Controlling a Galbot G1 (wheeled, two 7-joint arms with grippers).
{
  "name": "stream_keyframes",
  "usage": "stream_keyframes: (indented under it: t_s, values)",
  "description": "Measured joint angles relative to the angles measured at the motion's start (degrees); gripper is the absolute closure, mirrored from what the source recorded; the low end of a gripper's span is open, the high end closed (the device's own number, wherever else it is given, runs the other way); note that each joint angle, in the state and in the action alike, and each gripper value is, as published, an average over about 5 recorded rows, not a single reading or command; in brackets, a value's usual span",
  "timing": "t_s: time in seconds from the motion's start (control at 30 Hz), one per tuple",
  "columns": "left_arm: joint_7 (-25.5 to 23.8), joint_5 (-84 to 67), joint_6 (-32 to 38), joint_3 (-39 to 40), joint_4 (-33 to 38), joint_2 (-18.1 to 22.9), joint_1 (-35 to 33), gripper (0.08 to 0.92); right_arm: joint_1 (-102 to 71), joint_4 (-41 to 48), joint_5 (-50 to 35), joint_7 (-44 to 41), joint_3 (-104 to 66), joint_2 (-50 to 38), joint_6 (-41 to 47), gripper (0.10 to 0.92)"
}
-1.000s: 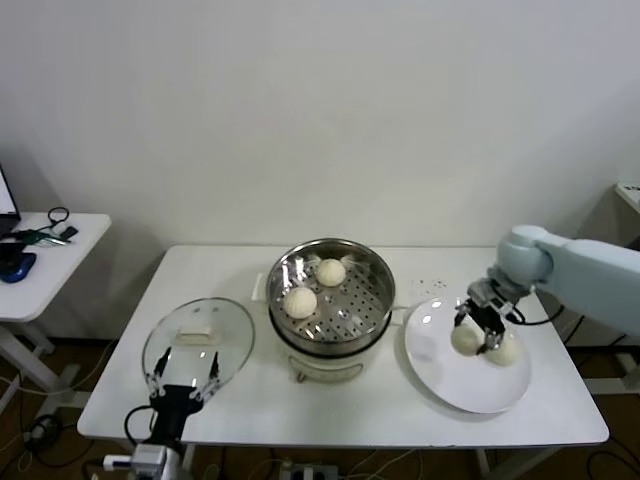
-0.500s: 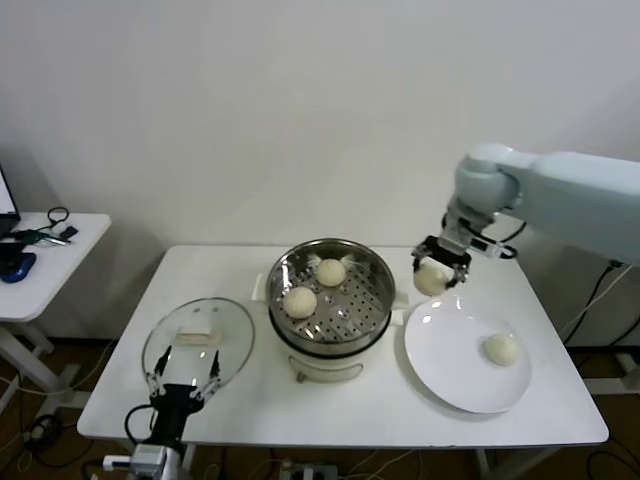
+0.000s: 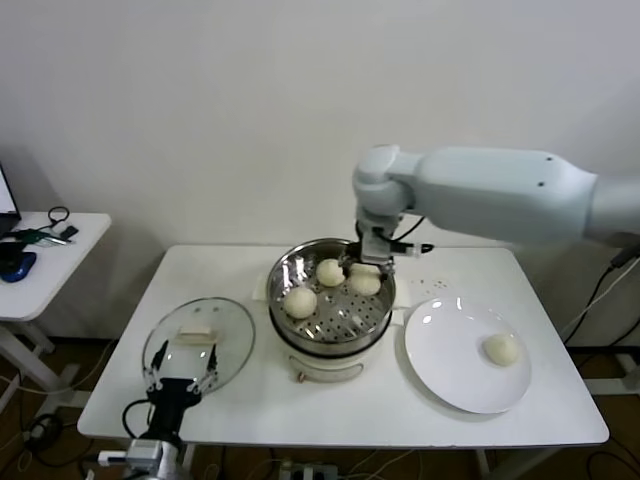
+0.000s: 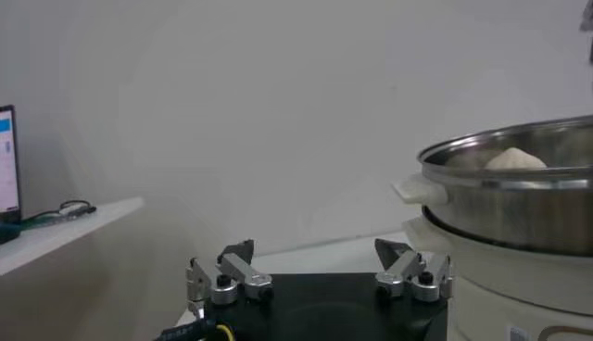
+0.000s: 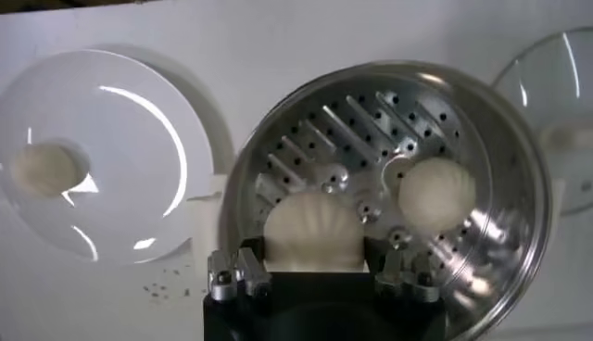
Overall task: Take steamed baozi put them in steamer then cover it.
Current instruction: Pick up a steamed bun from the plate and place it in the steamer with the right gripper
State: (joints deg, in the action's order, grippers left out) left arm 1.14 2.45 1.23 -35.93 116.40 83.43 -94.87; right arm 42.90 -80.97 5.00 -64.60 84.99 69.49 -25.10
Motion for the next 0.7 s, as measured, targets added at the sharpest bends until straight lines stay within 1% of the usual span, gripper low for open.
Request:
stream_keyframes:
  t_s: [0.33, 0.7]
  values:
    - [-0.07, -0.87, 0.20, -0.49, -1.02, -0.40, 0.34, 0.177, -5.38, 2.06, 3.19, 0.03, -0.08, 5.22, -2.25, 0.338]
    - [-0.08, -1.01, 0.39, -0.55, -1.86, -0.40, 0.50, 0.177, -7.33, 2.35, 4.22, -0.06, 0.30, 6.51, -3.21, 0.331]
